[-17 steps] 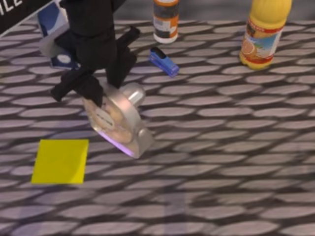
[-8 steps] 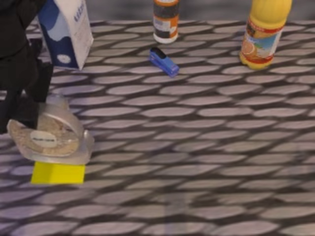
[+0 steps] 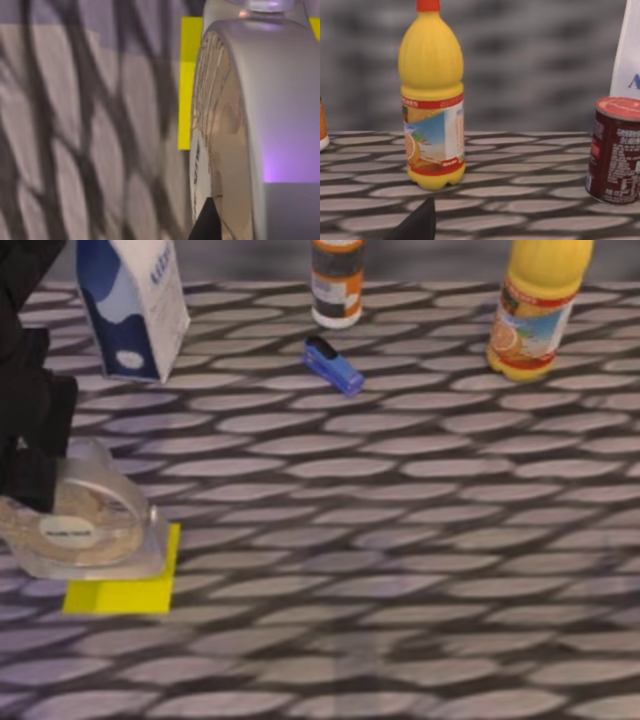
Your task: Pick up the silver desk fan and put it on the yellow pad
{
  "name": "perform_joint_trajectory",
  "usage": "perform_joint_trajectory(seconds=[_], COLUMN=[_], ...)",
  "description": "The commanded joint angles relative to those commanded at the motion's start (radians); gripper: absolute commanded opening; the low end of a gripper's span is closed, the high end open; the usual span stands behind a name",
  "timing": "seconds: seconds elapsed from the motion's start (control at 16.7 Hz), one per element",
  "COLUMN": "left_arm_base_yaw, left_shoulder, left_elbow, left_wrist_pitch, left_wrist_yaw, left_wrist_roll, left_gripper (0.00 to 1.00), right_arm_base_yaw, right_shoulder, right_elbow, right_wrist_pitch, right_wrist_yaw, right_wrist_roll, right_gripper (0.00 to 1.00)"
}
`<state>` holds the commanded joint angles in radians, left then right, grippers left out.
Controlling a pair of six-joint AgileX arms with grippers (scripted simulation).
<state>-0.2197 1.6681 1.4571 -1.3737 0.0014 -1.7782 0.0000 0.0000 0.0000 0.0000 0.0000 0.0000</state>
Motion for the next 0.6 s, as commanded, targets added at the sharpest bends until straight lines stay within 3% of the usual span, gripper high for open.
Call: perform_joint_trajectory(seconds=[0.54, 0.6], left_arm_base_yaw=[0.004, 0.004], left_shoulder=[0.014, 0.014], left_elbow=[-0.117, -0.117], left_wrist_pitch=[0.135, 0.135], left_wrist_yaw=[0.000, 0.000], left_wrist_roll=[-0.003, -0.003], left_gripper=[0.00, 0.08], right_arm_base_yaw=[0.000, 0.000], right_shoulder=[0.000, 0.000], right_elbow=[0.000, 0.000], right_wrist_pitch=[0.000, 0.000], right_wrist_yaw=[0.000, 0.000], right_wrist_roll=[0.000, 0.000], right_gripper=[1.00, 1.00])
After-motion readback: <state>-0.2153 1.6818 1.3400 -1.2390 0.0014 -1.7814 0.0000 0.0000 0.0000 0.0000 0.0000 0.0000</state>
